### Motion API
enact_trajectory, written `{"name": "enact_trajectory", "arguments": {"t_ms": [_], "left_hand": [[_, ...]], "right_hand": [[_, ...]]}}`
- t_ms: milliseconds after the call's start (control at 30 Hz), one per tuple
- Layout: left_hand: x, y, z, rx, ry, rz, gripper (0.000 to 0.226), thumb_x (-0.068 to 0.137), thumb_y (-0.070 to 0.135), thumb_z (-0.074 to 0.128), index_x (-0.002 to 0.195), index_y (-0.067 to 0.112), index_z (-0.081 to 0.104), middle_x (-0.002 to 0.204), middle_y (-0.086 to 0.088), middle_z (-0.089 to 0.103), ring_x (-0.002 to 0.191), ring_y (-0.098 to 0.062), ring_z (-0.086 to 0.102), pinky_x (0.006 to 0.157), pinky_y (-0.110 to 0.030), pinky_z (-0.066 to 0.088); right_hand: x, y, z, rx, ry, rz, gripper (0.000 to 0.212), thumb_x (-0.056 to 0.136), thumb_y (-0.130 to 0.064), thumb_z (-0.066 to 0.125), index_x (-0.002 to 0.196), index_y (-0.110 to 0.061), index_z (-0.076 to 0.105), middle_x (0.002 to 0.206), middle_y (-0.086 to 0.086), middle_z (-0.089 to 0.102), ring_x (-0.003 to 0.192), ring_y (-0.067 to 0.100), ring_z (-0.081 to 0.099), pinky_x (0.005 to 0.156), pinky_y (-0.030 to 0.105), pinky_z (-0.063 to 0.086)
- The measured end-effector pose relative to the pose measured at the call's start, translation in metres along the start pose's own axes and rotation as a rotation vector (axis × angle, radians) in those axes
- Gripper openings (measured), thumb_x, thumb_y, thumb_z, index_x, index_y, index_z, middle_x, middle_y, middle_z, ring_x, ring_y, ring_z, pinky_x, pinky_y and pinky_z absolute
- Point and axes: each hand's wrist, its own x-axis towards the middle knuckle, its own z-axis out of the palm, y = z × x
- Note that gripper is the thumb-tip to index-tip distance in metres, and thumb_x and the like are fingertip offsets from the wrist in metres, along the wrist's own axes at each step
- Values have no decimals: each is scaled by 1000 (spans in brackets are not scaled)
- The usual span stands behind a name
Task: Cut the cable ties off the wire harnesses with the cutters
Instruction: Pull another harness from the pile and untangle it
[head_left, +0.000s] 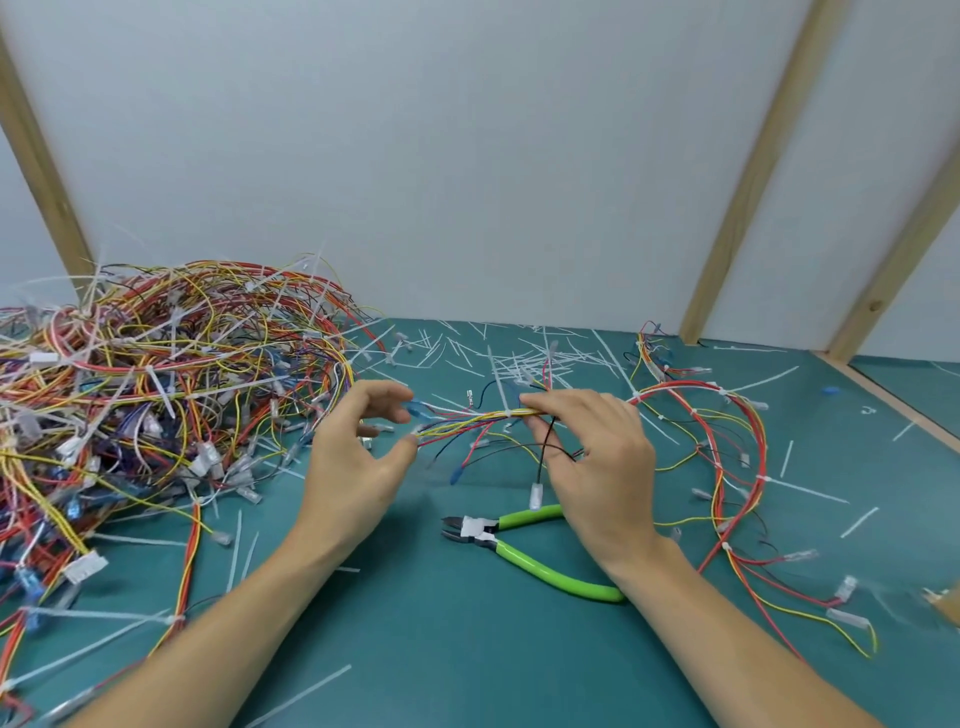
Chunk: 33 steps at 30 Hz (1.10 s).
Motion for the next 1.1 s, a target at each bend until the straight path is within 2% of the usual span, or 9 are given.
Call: {"name": "enact_trajectory", "arguments": {"t_ms": [133,267,433,600,667,733,867,1000,1100], "left_hand": [[-3,5,-2,124,8,81,43,74,-7,65,107,19,63,99,6,59,100,-9,57,89,-17,39],[-5,12,-1,246,96,180,33,75,11,63,106,20,67,108,6,49,107,-11,48,97,-35,38],[-5,12,2,327,55,308,25,83,26,71,106,21,67,112,5,56,109,-15,52,96,-34,38],[-7,4,3,137,-211,135,23,88,33,71,108,26,63,93,14,70,96,-8,66,88,-26,46],[-7,3,4,124,-259,133,14,93,39,63,102,30,69,92,16,71,94,-9,66,84,-28,46],[-9,4,7,126,-297,141,24,98,44,51,99,31,72,94,20,71,94,-8,66,87,-31,45],[-9,5,11,169,-336,162,37,105,43,39,83,33,67,83,14,71,86,-12,65,92,-45,45],[-8,4,12,138,-308,144,28,100,46,49,95,30,72,77,14,65,77,-12,61,80,-42,48],[-8,3,11,130,-245,139,23,96,42,56,93,26,73,77,16,65,77,-10,61,74,-36,50]], "right_hand": [[-1,-2,1,-8,-6,-26,12,92,-24,75,103,-24,79,101,-12,74,94,11,64,87,30,45],[-2,-3,2,-20,-6,-61,9,89,-21,78,98,-24,80,96,-12,74,91,15,65,84,31,44],[-3,-7,5,0,11,-112,6,90,-20,78,95,-22,81,95,-11,75,89,16,66,80,36,47],[-2,-7,3,61,29,-118,7,90,-14,79,96,-16,82,97,-6,76,90,20,68,79,40,54],[-1,-7,2,77,35,-122,7,90,-12,79,96,-14,82,97,-5,76,91,21,68,80,40,55],[-1,-9,1,76,38,-133,8,90,-10,80,96,-13,82,97,-4,76,90,22,68,80,41,55],[-2,-11,2,76,20,-163,10,89,-8,80,97,-12,82,98,-3,76,89,24,67,79,41,55],[-2,-9,5,89,7,-180,17,87,-2,81,100,-13,82,101,-3,75,92,23,65,81,41,55],[-1,-10,6,87,-24,-182,26,87,5,74,105,-13,81,106,-2,74,96,23,65,85,41,54]]}}
